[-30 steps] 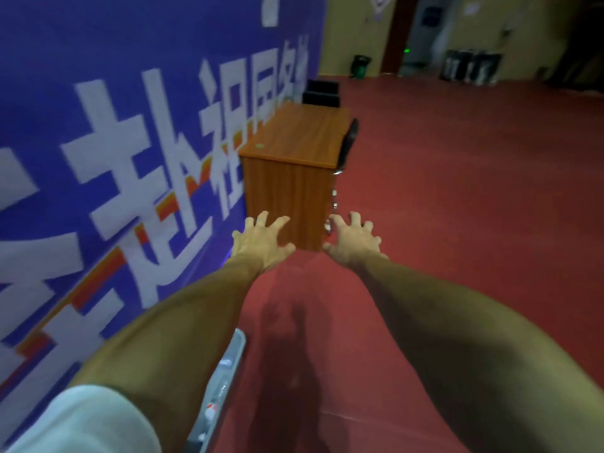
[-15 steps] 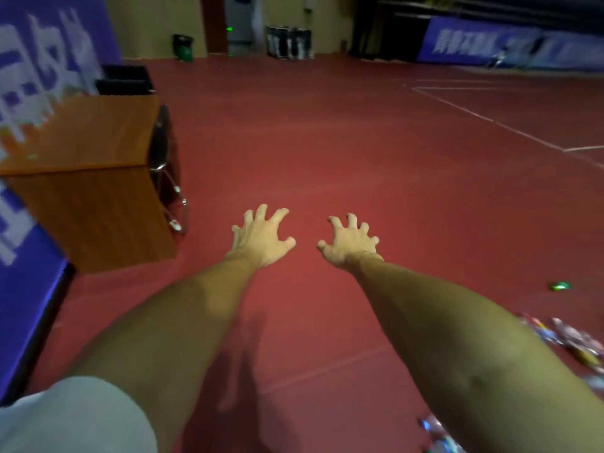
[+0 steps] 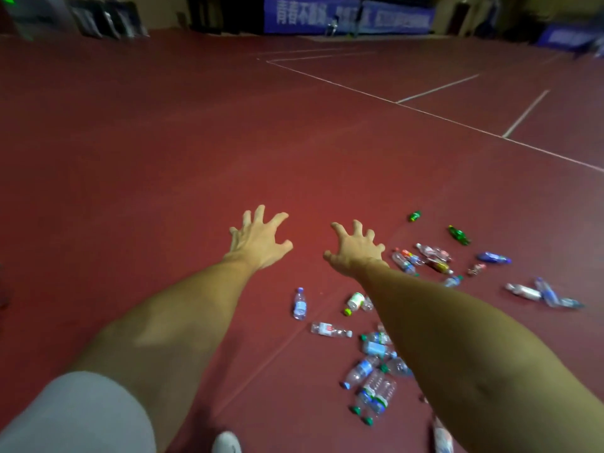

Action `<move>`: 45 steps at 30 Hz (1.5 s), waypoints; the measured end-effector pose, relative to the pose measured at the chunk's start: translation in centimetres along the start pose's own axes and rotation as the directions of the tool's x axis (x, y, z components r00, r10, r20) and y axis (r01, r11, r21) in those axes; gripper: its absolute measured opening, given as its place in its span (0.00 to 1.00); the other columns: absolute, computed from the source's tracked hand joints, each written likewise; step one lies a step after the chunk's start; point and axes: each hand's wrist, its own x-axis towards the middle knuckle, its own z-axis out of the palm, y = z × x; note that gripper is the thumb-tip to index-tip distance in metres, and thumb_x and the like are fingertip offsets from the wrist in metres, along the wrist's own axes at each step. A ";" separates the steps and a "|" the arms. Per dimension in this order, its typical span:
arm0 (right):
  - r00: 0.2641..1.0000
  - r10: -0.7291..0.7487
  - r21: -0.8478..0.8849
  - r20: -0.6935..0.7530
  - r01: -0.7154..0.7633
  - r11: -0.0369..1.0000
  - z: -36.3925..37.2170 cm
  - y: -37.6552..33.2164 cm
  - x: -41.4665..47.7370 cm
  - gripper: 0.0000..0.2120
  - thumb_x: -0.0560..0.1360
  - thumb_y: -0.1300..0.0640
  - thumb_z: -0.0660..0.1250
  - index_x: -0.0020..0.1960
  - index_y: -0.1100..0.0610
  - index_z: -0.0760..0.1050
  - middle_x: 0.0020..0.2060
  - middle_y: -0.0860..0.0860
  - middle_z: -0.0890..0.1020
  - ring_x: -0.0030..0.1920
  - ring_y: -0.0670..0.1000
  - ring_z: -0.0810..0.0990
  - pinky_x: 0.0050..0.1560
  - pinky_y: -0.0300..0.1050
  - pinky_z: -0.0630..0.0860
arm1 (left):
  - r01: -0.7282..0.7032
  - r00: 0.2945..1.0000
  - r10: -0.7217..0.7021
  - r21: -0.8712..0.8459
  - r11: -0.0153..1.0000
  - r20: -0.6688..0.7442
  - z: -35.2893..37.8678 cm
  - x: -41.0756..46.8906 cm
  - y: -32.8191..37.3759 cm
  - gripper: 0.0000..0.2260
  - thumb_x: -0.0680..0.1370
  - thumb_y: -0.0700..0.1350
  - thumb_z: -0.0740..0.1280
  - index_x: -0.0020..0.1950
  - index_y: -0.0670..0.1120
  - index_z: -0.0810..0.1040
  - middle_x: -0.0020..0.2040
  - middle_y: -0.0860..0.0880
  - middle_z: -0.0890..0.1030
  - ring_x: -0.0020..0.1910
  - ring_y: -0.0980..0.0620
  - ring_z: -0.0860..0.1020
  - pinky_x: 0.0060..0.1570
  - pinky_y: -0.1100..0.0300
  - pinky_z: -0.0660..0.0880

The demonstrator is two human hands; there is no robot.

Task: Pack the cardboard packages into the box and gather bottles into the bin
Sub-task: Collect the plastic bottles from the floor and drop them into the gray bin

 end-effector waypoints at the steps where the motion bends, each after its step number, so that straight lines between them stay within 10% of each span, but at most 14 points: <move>1: 1.000 0.027 0.004 0.006 -0.027 1.000 0.3 0.9 1.2 0.34 0.78 0.38 0.62 0.79 0.41 0.52 0.79 0.56 0.52 0.74 0.64 0.58 0.67 0.68 0.63 | -0.024 1.000 0.024 -0.008 1.000 0.017 0.8 1.5 0.7 0.29 0.77 0.58 0.63 0.78 0.62 0.59 0.81 0.44 0.51 0.78 0.40 0.50 0.71 0.34 0.58; 26: 0.930 0.349 0.139 0.115 -0.363 0.921 5.0 10.8 28.6 0.37 0.76 0.41 0.66 0.79 0.42 0.51 0.78 0.55 0.52 0.74 0.64 0.56 0.68 0.67 0.65 | -0.314 0.912 0.303 -0.005 0.950 0.278 13.5 34.0 9.4 0.30 0.77 0.60 0.63 0.78 0.61 0.58 0.81 0.45 0.49 0.79 0.41 0.49 0.71 0.34 0.57; 45: 0.874 0.411 0.110 0.260 -0.450 0.886 40.2 16.5 44.3 0.35 0.77 0.40 0.64 0.79 0.41 0.52 0.77 0.55 0.54 0.74 0.64 0.57 0.65 0.68 0.67 | -0.331 0.856 0.304 -0.008 0.943 0.419 49.4 45.7 0.9 0.32 0.76 0.60 0.66 0.78 0.64 0.57 0.81 0.45 0.47 0.79 0.40 0.49 0.71 0.35 0.59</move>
